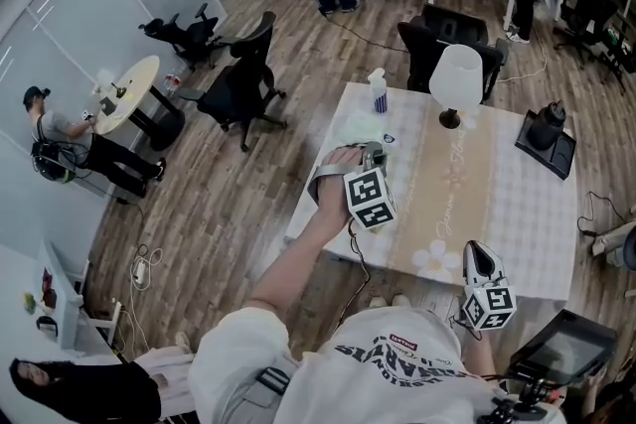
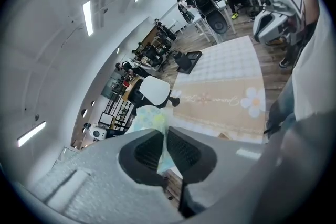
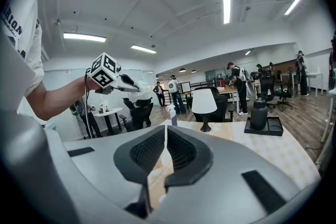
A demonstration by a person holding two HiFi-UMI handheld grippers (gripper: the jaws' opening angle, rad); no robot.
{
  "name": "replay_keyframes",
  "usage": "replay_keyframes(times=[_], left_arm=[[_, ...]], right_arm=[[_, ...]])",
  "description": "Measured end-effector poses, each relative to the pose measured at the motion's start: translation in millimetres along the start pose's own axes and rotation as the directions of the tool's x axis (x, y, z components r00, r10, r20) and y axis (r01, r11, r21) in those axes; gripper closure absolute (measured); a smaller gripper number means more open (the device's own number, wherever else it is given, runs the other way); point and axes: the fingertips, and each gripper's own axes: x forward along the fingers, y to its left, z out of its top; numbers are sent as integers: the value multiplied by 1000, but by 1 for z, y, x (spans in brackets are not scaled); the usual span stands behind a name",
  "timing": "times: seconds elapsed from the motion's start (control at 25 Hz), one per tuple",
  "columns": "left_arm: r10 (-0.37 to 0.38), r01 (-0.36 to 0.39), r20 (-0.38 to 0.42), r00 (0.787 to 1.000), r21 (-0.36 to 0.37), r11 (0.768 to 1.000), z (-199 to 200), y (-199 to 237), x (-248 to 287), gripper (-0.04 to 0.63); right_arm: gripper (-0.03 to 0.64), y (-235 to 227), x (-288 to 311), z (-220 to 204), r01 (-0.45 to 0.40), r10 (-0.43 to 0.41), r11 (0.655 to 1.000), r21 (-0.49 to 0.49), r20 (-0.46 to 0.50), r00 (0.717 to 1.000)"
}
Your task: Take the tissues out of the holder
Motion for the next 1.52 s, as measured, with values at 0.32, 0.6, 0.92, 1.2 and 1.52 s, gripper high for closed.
replay_keyframes(times=[0.32,0.6,0.92,1.2,1.52], left_arm=[[-3,3,15,1000,0,1000,6,-4,-5,574],[-21,20,50,999,22,1000,25,-9,9,574],[-56,46,136,989,81,996,78,-26,17,574],[-114,85,211,971,145,986,134,-52,28,574],[-180,115,300,937,220,969,198,-87,26,574]], right_arm=[[606,1,-7,0,7,-7,1000,0,-2,1000],[606,-12,-11,-5,50,-50,999,16,8,999],[606,-38,-54,-15,180,-180,983,49,12,984],[606,-61,-92,-25,281,-283,956,78,16,959],[606,-80,-138,-29,392,-397,915,98,28,918]])
